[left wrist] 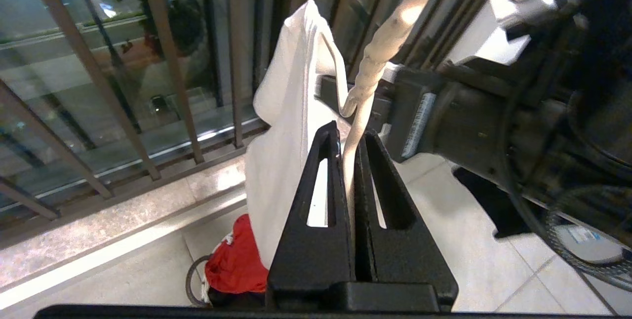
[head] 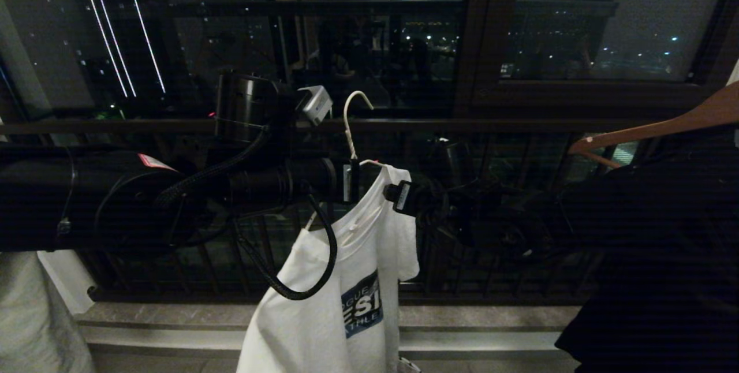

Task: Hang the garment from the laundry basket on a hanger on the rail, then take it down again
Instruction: Take the clothes off the clothes rack

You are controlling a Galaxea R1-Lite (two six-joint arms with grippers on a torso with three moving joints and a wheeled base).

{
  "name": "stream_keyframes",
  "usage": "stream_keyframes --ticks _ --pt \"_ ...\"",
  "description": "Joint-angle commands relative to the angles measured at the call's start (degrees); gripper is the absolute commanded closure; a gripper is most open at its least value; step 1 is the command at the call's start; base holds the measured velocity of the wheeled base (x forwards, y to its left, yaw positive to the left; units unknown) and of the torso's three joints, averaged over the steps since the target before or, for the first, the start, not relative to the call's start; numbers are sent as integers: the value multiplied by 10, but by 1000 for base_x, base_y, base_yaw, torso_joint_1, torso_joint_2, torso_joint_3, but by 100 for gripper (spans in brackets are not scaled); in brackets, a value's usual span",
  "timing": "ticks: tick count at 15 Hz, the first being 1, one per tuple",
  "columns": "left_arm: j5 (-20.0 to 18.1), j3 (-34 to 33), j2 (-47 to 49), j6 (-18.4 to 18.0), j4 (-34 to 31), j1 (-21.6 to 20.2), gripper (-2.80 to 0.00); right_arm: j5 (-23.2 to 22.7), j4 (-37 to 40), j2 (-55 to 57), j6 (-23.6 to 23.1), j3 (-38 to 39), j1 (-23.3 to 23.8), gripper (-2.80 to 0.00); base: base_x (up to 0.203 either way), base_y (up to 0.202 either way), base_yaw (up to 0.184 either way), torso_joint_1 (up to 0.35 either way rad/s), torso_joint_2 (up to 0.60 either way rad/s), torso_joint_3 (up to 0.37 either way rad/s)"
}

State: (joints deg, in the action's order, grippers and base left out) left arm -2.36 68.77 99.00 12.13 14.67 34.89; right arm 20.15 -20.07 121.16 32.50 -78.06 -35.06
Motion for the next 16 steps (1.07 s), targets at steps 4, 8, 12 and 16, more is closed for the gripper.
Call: stream_keyframes --ticks 4,8,12,16 --pt "0 -4 2 0 1 4 0 2 -1 -5 2 -1 1 0 0 0 0 0 0 0" --pt "1 -7 3 -1 0 7 0 2 -1 -8 2 -2 6 0 0 0 0 0 0 0" --pt "1 -12 -1 -2 -2 17 0 2 -1 -8 1 -13 26 0 0 0 0 0 0 0" --pt "2 -9 -2 -4 -28 19 0 1 -1 -13 0 -24 45 0 0 0 0 0 0 0"
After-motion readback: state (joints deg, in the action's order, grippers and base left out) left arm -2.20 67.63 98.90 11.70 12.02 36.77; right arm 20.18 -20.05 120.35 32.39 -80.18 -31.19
